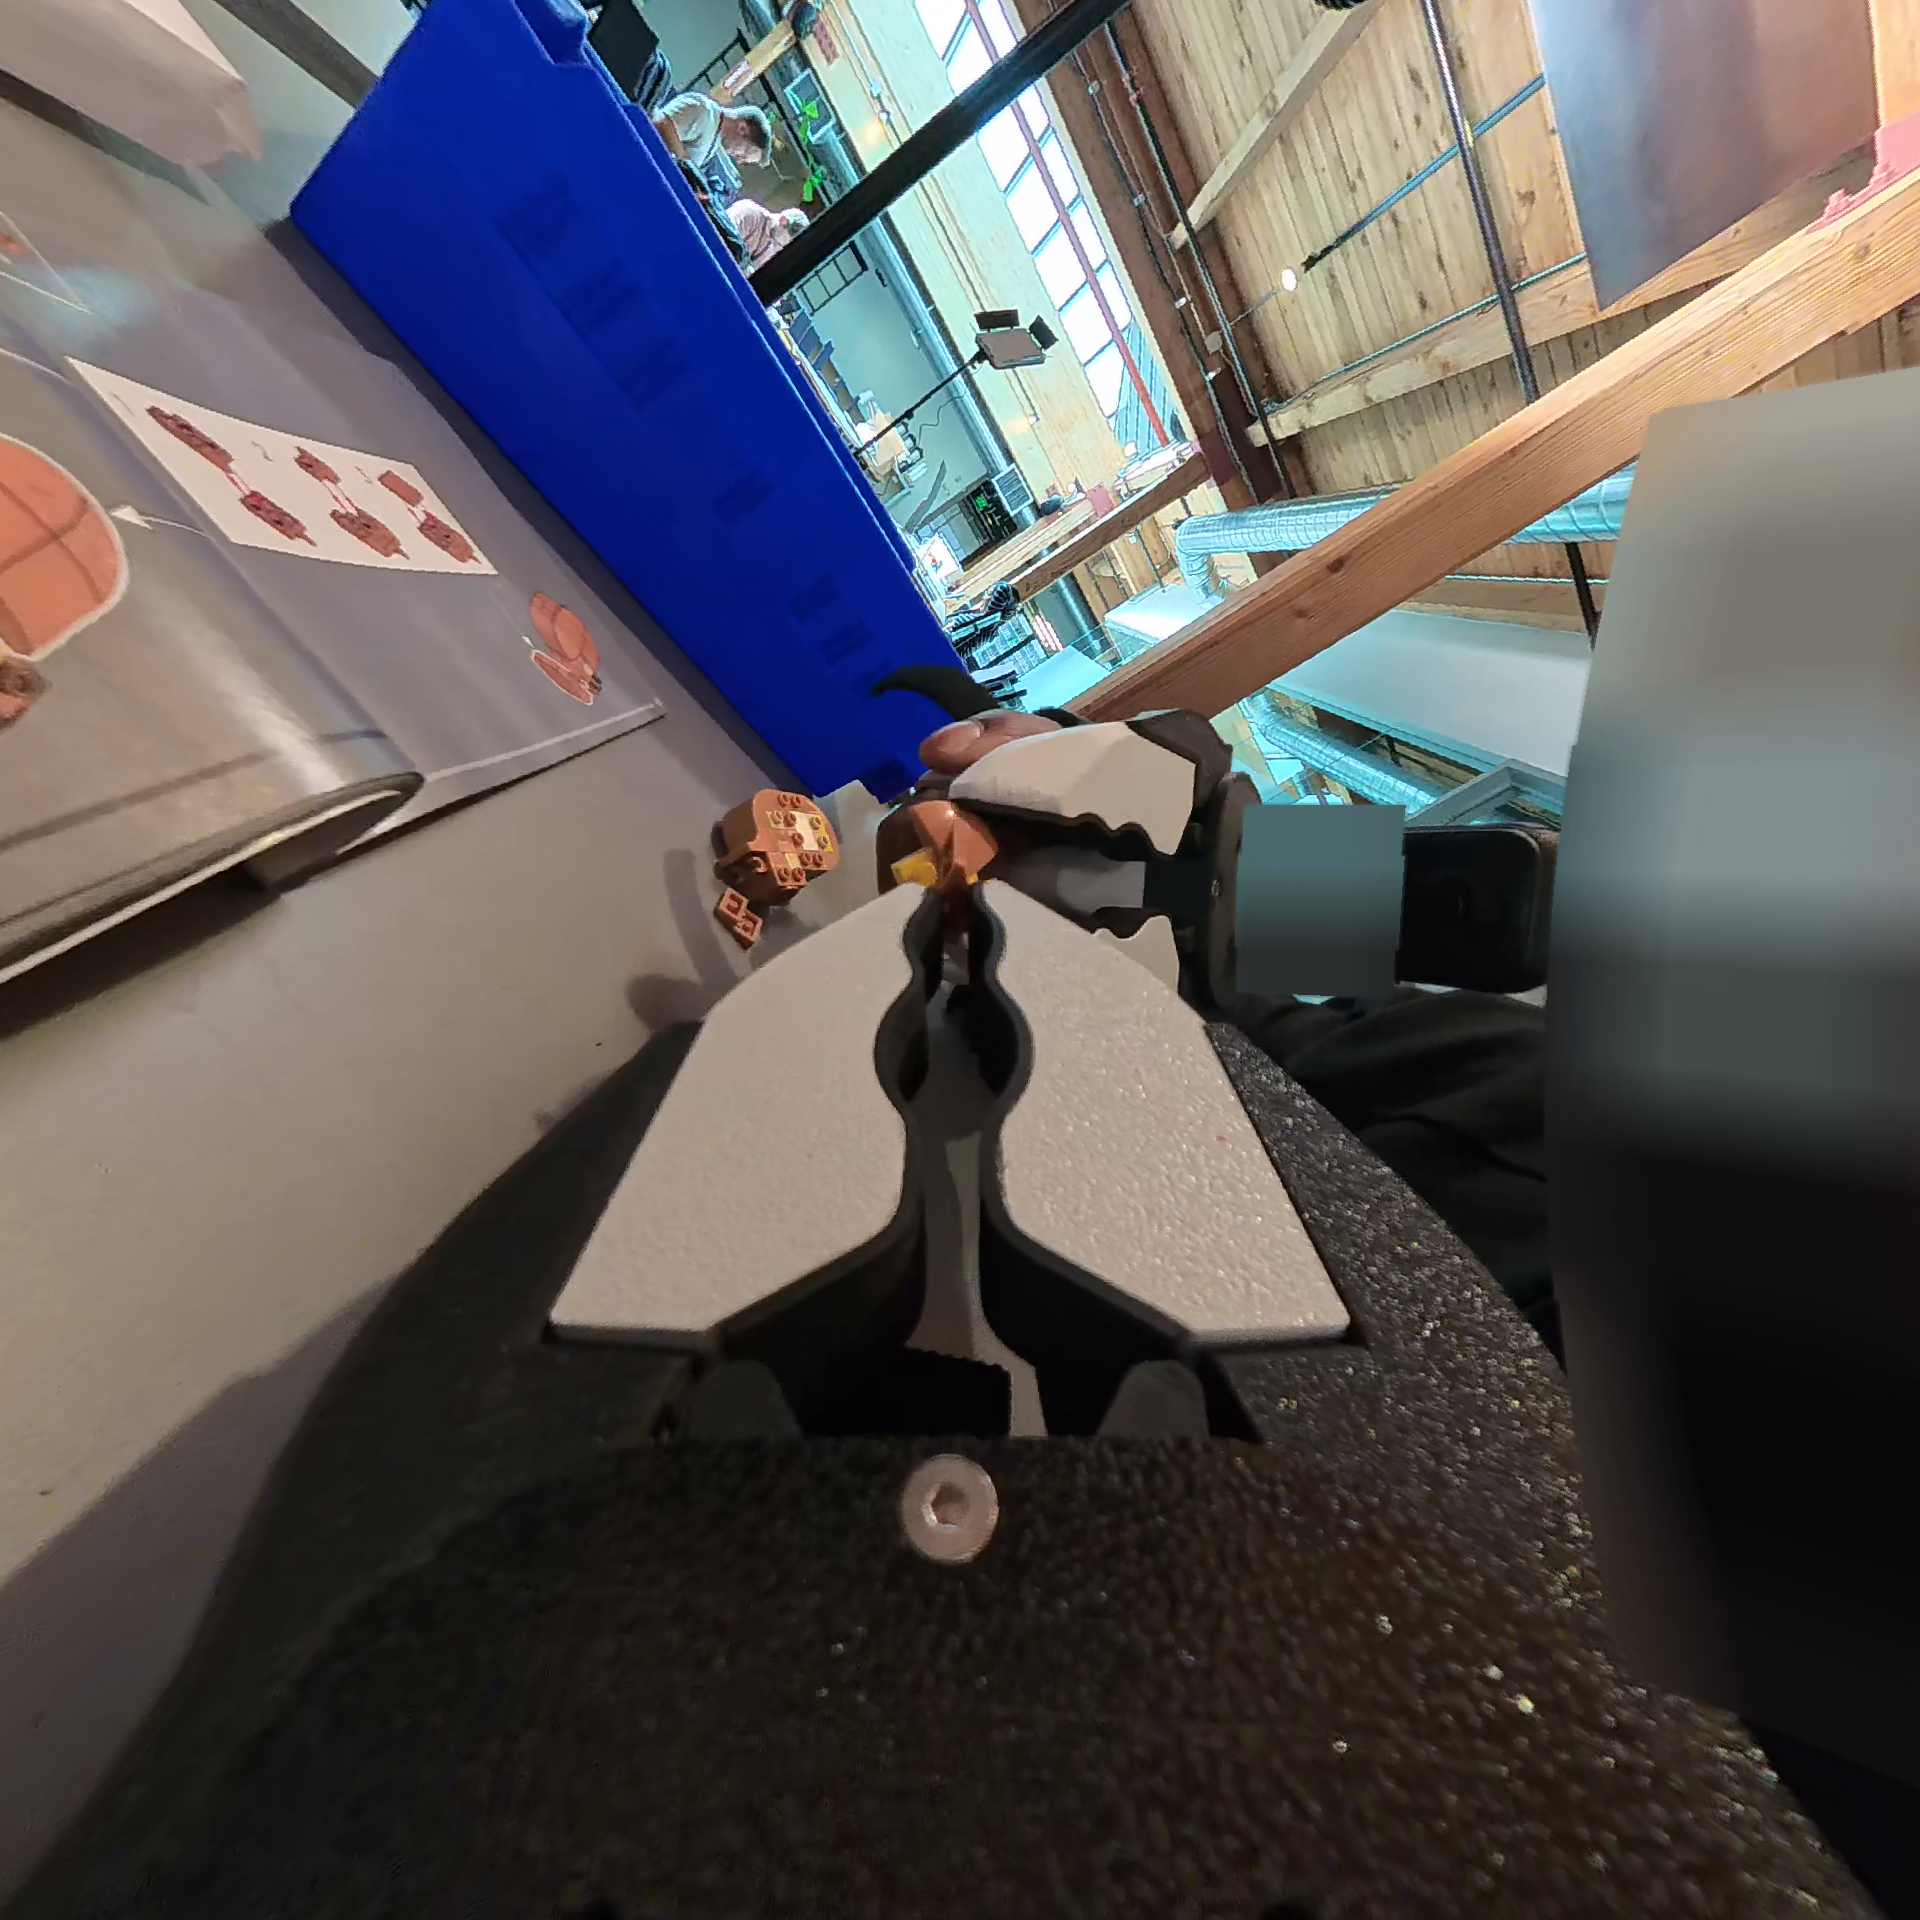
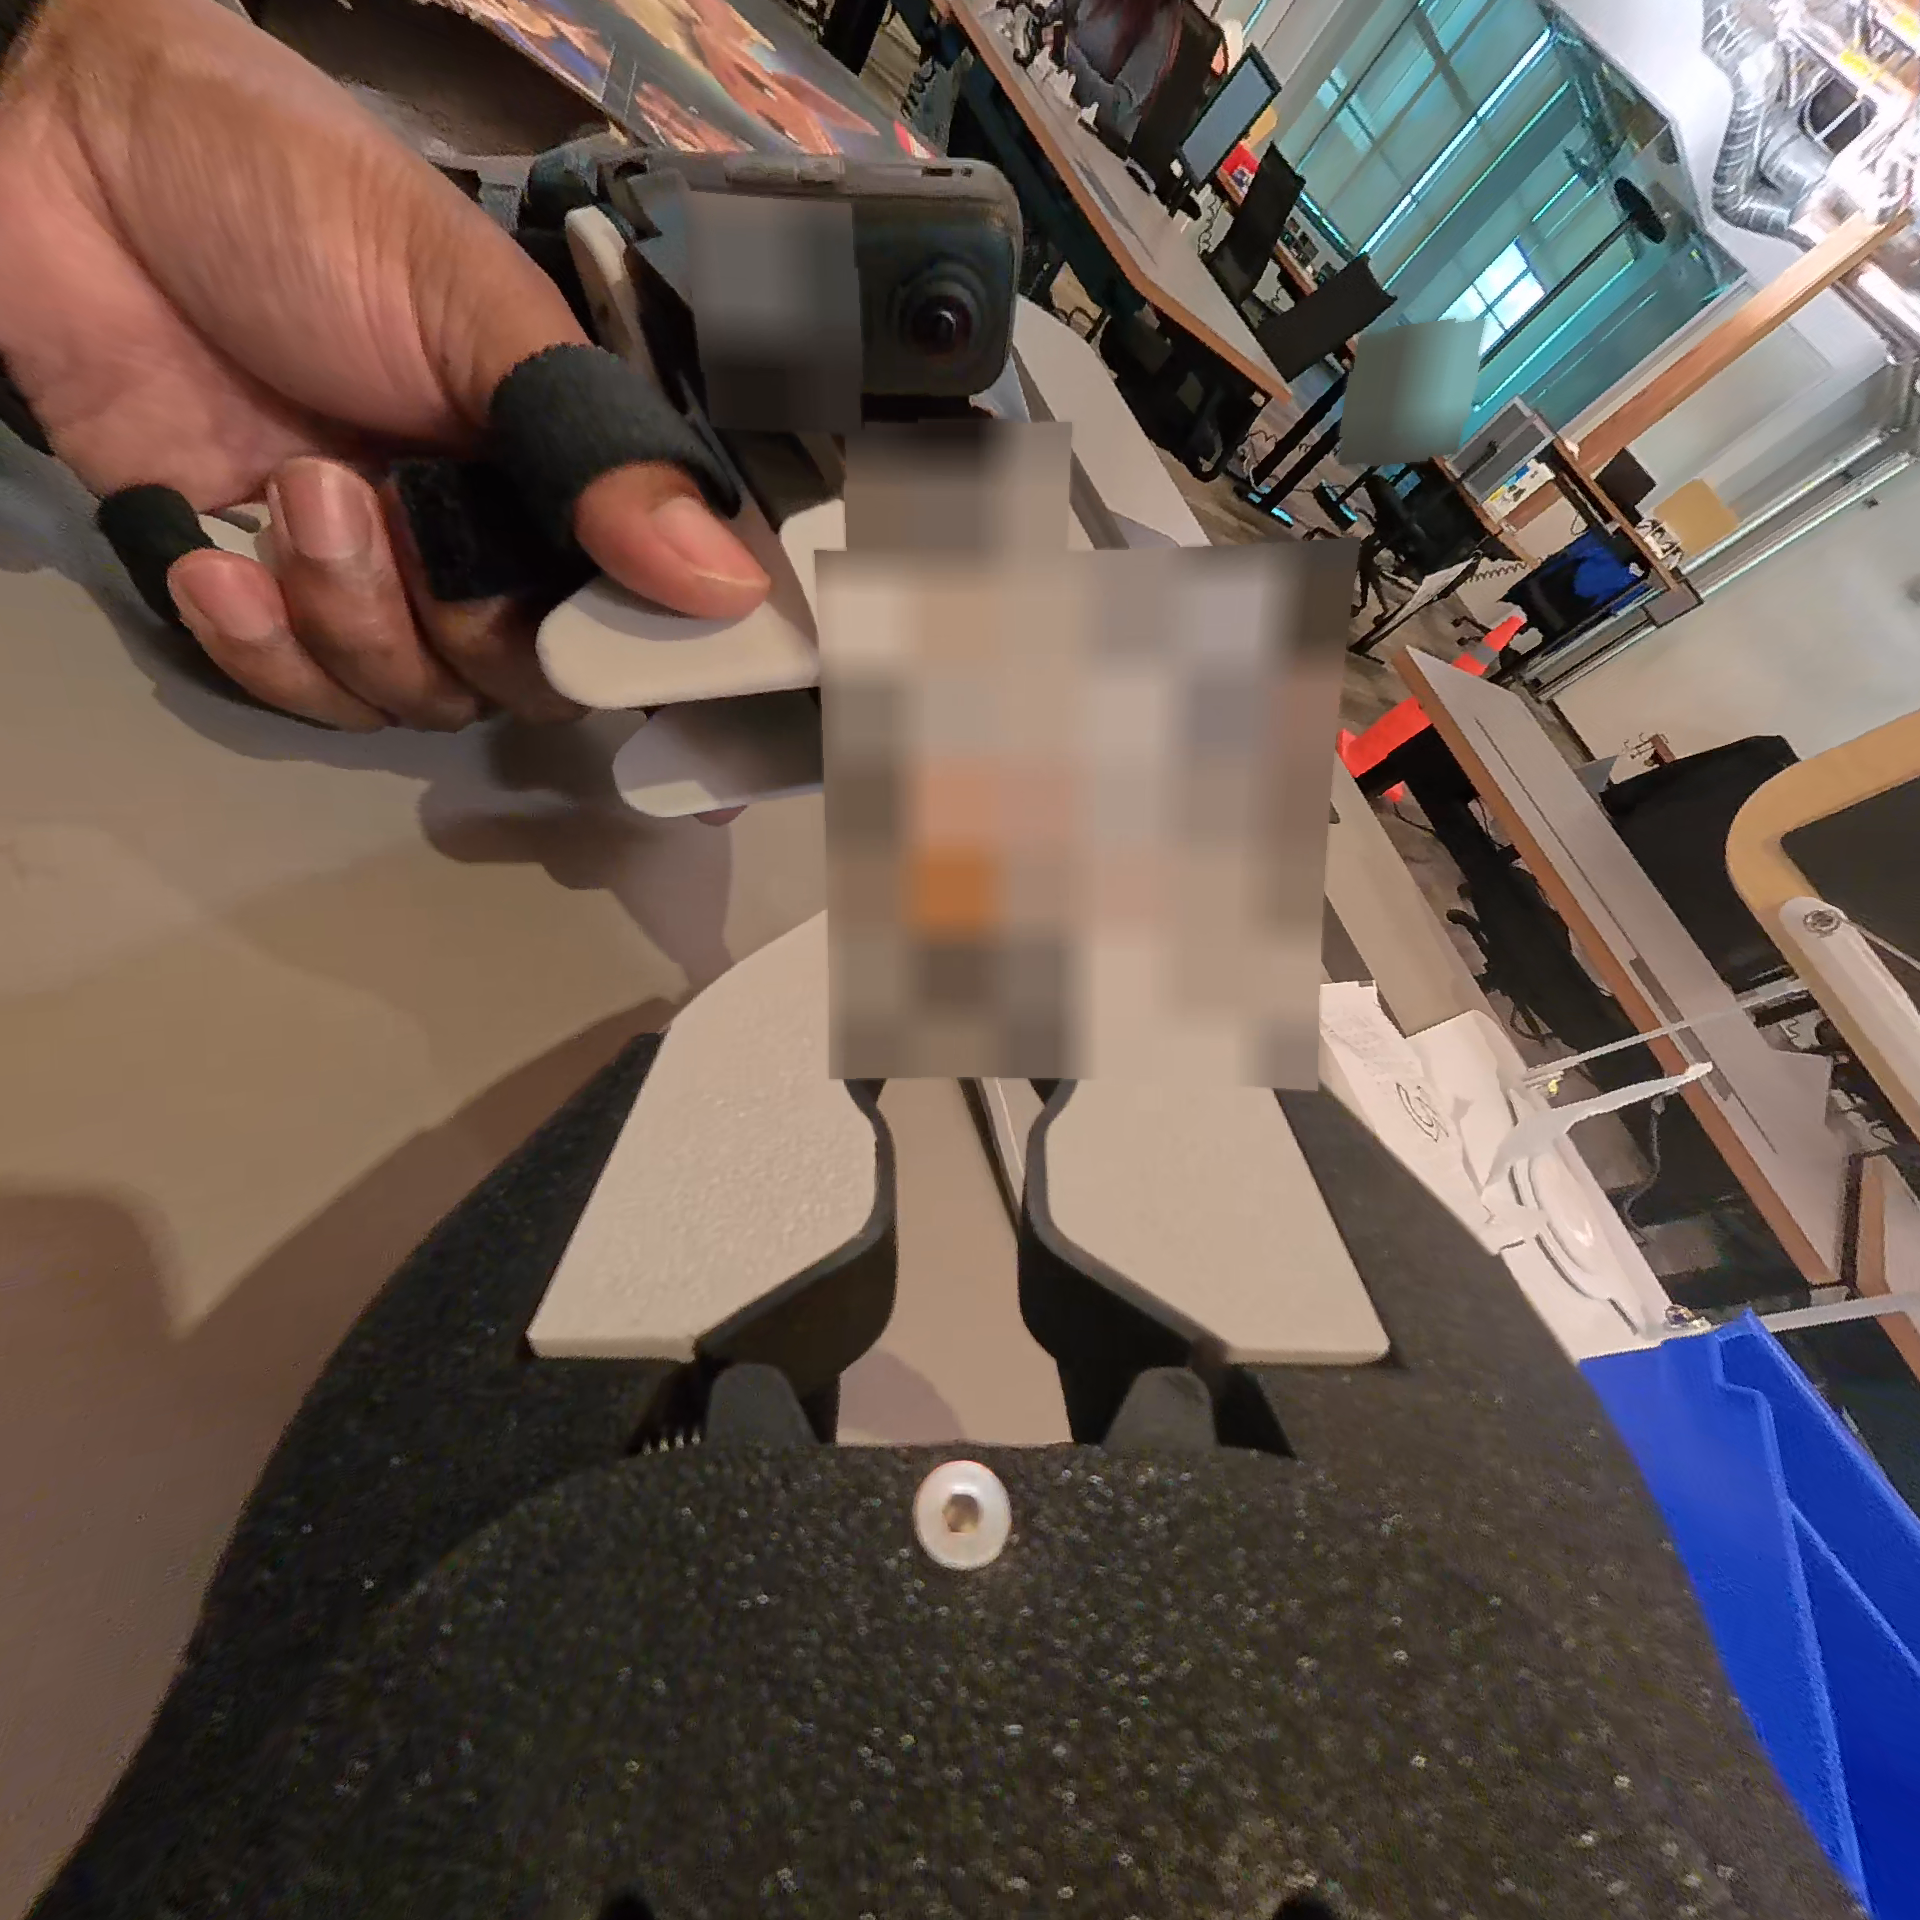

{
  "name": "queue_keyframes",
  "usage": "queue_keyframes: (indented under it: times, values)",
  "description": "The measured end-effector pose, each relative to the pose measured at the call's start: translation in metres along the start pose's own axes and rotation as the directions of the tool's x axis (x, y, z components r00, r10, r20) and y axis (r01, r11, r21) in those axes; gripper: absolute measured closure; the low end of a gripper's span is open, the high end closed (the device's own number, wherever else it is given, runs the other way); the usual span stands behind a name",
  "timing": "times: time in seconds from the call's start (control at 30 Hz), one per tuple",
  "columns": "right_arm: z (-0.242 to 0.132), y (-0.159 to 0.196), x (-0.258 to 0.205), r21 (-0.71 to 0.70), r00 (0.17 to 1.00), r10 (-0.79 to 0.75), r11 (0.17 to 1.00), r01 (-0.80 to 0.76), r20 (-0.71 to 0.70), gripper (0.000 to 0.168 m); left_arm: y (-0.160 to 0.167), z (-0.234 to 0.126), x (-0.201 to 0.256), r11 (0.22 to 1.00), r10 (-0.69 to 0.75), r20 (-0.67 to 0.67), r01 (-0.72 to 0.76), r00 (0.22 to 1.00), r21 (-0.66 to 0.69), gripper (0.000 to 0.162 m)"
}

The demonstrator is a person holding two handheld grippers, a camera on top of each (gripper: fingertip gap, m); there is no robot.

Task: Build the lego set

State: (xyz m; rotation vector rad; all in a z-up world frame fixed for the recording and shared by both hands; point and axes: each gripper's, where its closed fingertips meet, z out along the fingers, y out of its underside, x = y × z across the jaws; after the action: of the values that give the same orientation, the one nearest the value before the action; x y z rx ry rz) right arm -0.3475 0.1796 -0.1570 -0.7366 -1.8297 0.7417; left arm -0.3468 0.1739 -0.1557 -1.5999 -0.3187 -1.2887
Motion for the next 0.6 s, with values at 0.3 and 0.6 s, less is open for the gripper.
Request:
queue_keyframes:
  times: [0.3,0.6]
  values:
    - [-0.020,-0.013,0.006,0.183,0.995,0.090,0.978,-0.095,0.038,0.146,-0.004,-0.002,0.005,1.000,-0.001,-0.015,0.001,1.000,0.020,0.159]
    - [-0.027,0.005,-0.017,0.076,0.931,0.289,0.947,-0.312,0.223,0.146,0.048,0.004,-0.030,0.891,0.326,0.266,-0.200,0.907,-0.407,0.159]
